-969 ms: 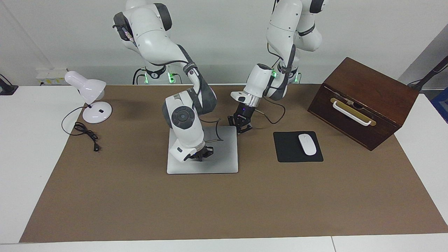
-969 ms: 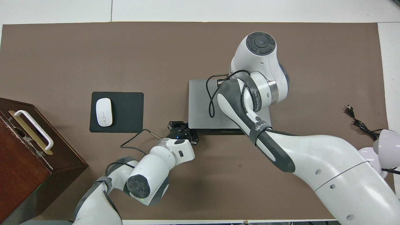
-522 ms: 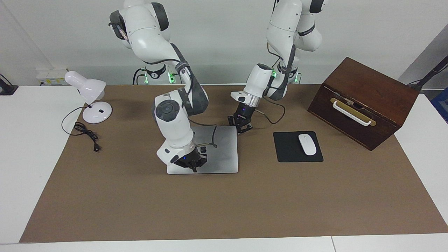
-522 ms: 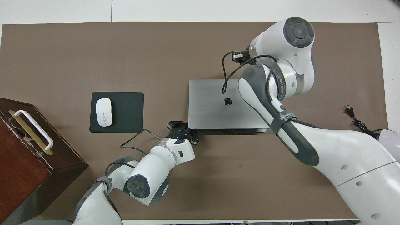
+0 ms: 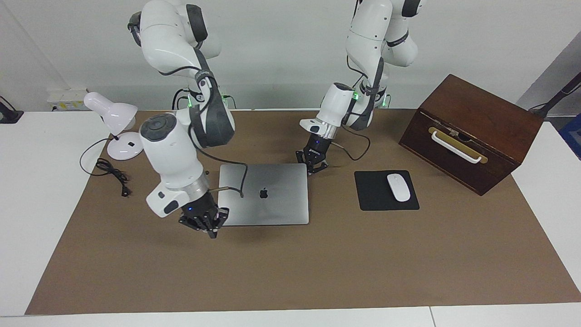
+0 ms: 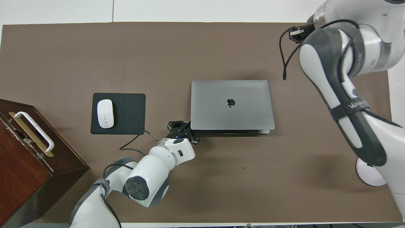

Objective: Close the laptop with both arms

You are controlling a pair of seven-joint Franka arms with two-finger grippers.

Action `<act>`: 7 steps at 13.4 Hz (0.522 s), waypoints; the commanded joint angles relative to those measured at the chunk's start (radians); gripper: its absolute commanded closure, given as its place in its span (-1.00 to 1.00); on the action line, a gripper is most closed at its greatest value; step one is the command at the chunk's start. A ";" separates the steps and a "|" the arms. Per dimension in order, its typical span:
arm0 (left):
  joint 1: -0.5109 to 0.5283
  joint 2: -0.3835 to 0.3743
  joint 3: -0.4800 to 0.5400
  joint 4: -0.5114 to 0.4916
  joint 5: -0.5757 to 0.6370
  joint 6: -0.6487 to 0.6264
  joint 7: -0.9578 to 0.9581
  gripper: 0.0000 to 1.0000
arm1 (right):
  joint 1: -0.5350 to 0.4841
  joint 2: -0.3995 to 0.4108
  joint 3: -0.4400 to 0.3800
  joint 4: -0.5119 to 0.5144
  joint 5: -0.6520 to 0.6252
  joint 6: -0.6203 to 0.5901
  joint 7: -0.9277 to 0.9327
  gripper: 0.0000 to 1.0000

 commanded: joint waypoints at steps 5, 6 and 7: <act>0.029 -0.250 0.002 -0.037 -0.015 -0.409 0.104 1.00 | -0.045 -0.269 0.010 -0.194 -0.021 -0.157 -0.035 -1.00; 0.029 -0.283 0.002 -0.040 -0.015 -0.481 0.109 1.00 | -0.044 -0.330 0.011 -0.285 -0.013 -0.103 -0.030 -1.00; 0.032 -0.316 0.003 -0.038 -0.015 -0.556 0.112 1.00 | -0.044 -0.366 0.011 -0.336 -0.012 -0.059 -0.030 -1.00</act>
